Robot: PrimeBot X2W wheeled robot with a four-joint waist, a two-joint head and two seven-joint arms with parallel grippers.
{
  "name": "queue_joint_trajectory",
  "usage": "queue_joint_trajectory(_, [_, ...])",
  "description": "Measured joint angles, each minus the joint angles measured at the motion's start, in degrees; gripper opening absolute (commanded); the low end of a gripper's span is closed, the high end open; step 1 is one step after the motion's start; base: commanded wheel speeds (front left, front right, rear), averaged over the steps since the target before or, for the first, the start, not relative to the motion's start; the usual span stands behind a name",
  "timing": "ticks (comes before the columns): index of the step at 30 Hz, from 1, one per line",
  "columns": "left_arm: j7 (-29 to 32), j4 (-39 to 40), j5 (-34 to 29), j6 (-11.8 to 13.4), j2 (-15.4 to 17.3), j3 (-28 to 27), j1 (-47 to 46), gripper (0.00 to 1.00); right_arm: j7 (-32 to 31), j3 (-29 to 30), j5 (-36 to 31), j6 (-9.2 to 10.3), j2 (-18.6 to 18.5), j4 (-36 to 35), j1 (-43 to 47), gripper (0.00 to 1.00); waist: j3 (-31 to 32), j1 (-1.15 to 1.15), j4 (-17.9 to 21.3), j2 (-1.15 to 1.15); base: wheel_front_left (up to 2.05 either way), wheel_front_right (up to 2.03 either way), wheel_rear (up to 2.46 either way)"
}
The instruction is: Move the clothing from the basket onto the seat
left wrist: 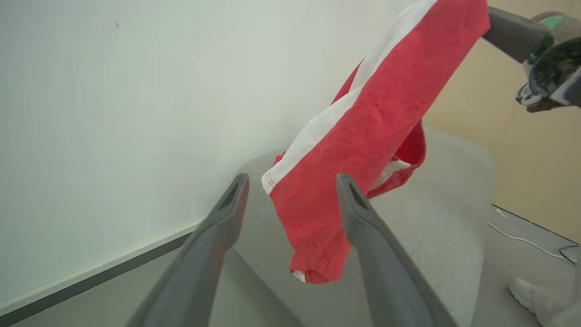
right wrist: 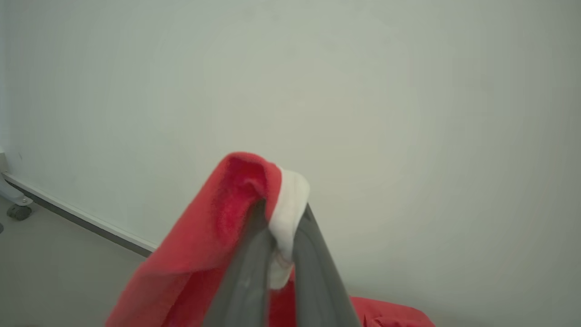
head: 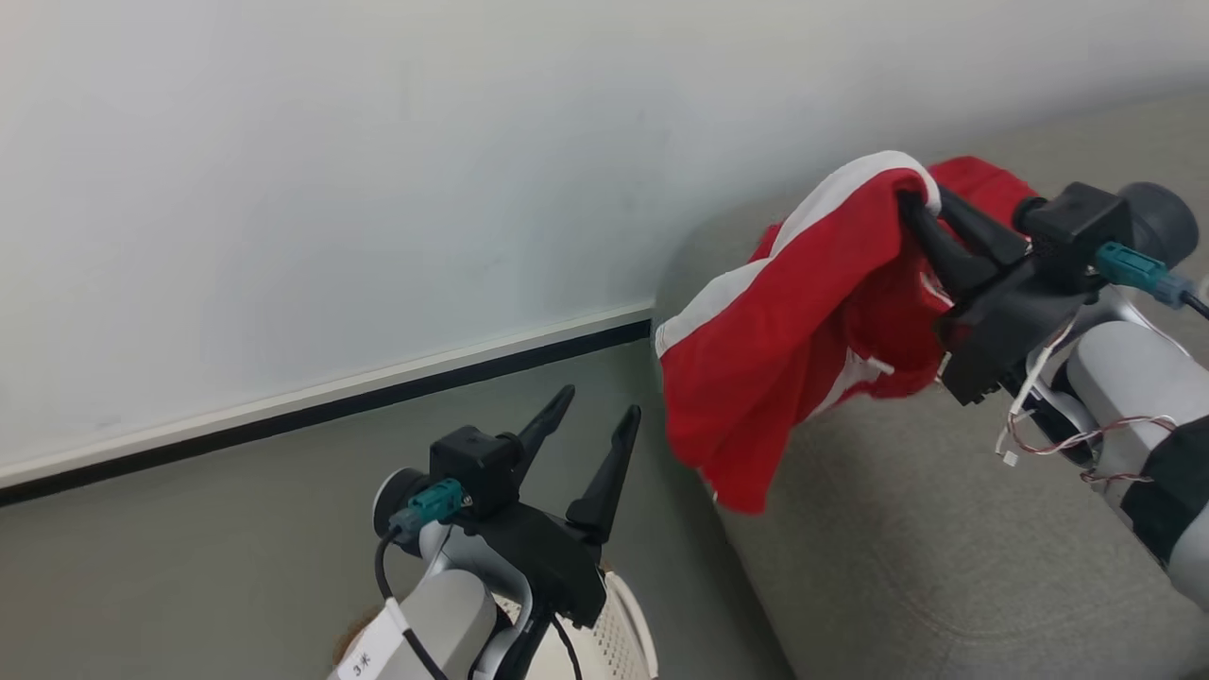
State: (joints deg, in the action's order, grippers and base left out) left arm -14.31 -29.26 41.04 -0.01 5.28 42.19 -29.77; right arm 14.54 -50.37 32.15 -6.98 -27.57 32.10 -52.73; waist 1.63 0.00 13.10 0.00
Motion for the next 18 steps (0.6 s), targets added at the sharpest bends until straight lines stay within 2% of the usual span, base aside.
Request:
queue_joint_trajectory(11, [0.0, 4.0, -2.92, 1.04, -0.86, 1.54, 1.63, 1.0, -0.37, 1.92, 0.51, 1.58, -4.8, -6.01, 2.54, 0.0, -0.24, 0.0, 8.08, 0.0, 0.0, 0.0, 0.0])
queue_joint_trajectory(18, [0.0, 5.65, -5.52, 1.54, -1.29, 4.08, 1.53, 1.0, -1.45, 4.85, 3.23, 2.5, -9.26, -7.08, 4.36, 0.0, -3.02, 0.0, 9.91, 0.0, 0.0, 0.0, 0.0])
